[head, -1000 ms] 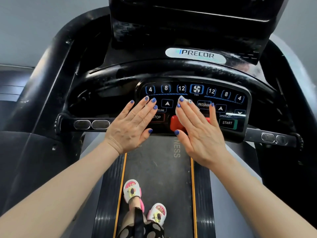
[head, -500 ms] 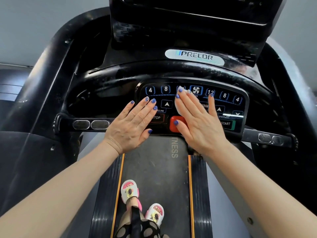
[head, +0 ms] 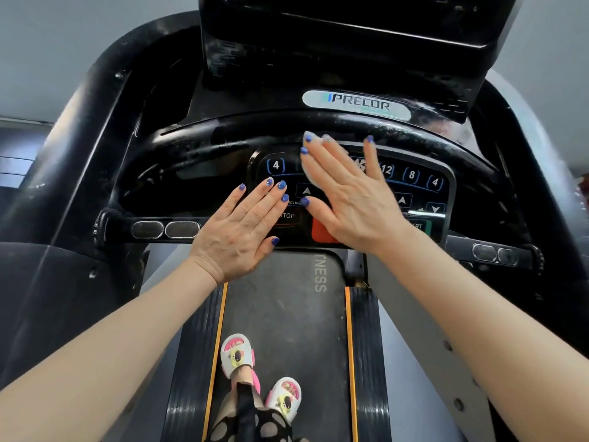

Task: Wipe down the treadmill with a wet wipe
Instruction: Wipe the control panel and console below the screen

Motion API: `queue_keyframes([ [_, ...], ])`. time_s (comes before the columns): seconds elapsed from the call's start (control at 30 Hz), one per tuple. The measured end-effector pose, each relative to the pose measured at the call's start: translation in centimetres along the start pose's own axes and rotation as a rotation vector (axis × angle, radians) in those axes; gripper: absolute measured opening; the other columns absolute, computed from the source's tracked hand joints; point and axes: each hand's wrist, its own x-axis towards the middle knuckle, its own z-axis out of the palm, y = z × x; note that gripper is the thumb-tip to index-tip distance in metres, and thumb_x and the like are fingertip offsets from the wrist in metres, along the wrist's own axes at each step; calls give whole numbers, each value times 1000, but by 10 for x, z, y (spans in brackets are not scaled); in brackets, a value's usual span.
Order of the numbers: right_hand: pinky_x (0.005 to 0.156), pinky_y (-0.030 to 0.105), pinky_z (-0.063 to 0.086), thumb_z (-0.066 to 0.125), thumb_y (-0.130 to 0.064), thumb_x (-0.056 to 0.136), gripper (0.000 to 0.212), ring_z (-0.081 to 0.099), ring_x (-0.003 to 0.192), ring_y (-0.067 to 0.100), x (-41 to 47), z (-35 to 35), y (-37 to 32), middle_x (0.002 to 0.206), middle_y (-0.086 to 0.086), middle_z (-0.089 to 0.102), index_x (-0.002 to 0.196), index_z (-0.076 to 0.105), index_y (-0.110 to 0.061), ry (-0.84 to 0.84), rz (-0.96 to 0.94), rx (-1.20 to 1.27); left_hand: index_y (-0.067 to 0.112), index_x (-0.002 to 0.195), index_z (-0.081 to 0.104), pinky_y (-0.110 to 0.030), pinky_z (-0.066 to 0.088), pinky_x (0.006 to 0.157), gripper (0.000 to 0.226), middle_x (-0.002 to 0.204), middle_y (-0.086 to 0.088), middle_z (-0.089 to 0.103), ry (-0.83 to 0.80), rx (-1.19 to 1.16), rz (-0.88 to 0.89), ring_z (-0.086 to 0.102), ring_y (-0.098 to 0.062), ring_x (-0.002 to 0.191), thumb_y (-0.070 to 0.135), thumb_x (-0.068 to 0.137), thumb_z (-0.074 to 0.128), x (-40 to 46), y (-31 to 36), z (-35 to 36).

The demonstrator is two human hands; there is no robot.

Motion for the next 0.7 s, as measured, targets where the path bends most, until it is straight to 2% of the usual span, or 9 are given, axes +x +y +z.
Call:
queue_keyframes([
  [0.13, 121, 55, -15, 19, -51, 103, 65, 1, 156, 11, -2, -1, 18, 169, -8, 4, 162, 11, -23, -48, -97, -66, 3, 157, 28, -48, 13, 126, 60, 164, -15, 24, 12, -1, 2, 17, -28, 154, 36, 107, 35, 0, 1, -1],
  [0.3, 121, 57, -15, 19, -47, 104, 62, -9, 154, 7, -33, -1, 52, 169, -13, -6, 161, -1, -29, -72, 68, 13, 4, 157, 26, -47, 10, 127, 61, 165, -13, 21, -3, 2, 0, 20, -28, 153, 36, 105, 37, 3, 2, -1],
  [0.37, 121, 55, -16, 17, -50, 103, 65, -10, 154, 8, -32, 0, 41, 169, -11, -7, 161, 3, -25, -45, 123, 66, 6, 157, 25, -48, 6, 127, 62, 165, -12, 21, -11, -12, -20, 19, -28, 153, 35, 104, 38, 2, 3, -4],
  [0.47, 122, 53, -15, 18, -55, 103, 69, -4, 156, 14, -32, 2, 24, 169, -5, -3, 162, 10, -20, 8, 148, 102, 4, 155, 33, -49, 3, 126, 59, 163, -14, 28, 43, -77, -69, 22, -30, 152, 31, 103, 41, 10, 7, -11],
  [0.7, 123, 53, -11, 25, -52, 103, 67, 0, 156, 14, -62, 16, 23, 169, -4, 5, 161, 19, -19, -22, -1, 66, 5, 156, 33, -49, 4, 126, 58, 162, -14, 31, 57, -14, -97, 24, -29, 152, 32, 105, 40, 39, 24, -2],
])
